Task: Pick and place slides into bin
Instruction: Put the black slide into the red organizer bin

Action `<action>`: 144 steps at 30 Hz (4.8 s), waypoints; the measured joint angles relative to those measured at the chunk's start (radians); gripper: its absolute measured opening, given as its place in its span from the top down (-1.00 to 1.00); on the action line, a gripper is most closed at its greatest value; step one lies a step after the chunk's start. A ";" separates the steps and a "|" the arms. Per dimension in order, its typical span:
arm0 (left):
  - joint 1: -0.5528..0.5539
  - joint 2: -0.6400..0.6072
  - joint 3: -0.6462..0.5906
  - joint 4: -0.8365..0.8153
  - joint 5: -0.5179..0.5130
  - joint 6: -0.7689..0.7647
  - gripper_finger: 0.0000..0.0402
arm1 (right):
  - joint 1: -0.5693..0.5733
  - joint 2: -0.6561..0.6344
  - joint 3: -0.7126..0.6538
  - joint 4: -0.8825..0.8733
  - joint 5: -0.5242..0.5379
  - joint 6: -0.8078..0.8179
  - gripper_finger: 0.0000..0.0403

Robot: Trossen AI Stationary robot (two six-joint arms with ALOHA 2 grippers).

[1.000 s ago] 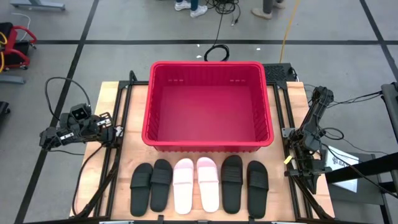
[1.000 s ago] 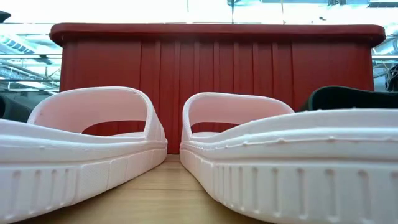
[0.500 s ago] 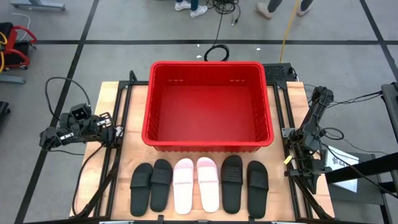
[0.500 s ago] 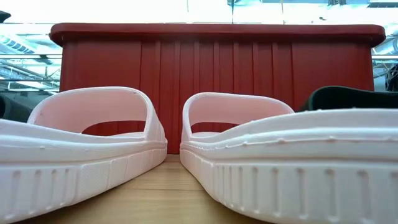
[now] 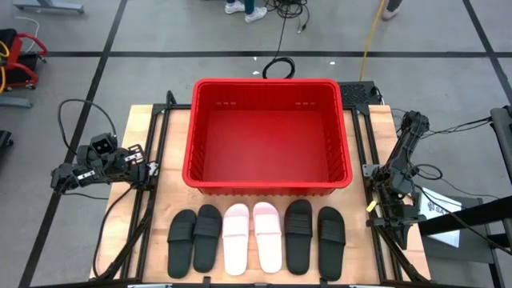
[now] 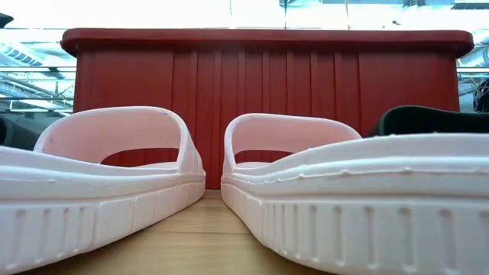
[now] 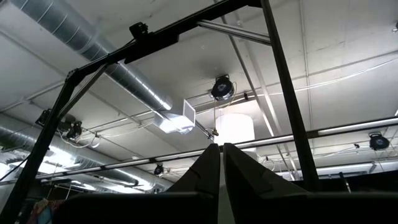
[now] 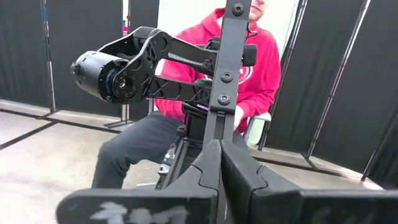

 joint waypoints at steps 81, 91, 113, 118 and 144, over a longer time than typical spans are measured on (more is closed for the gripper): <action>0.000 0.000 0.000 0.000 0.000 0.000 0.87 | 0.000 0.041 0.000 0.235 1.234 -0.280 0.98; 0.000 0.000 0.000 0.000 0.000 0.000 0.87 | 0.000 0.041 0.000 0.266 1.178 -0.313 0.98; 0.000 0.000 0.000 0.000 -0.008 0.000 0.87 | 0.000 0.041 0.000 0.264 1.178 -0.307 0.98; 0.000 0.000 0.000 0.000 -0.015 0.021 0.87 | 0.000 0.041 0.000 0.264 1.178 -0.306 0.98; 0.000 0.000 0.000 -0.425 -0.167 0.436 0.87 | 0.000 0.041 0.000 0.256 1.178 -0.175 0.98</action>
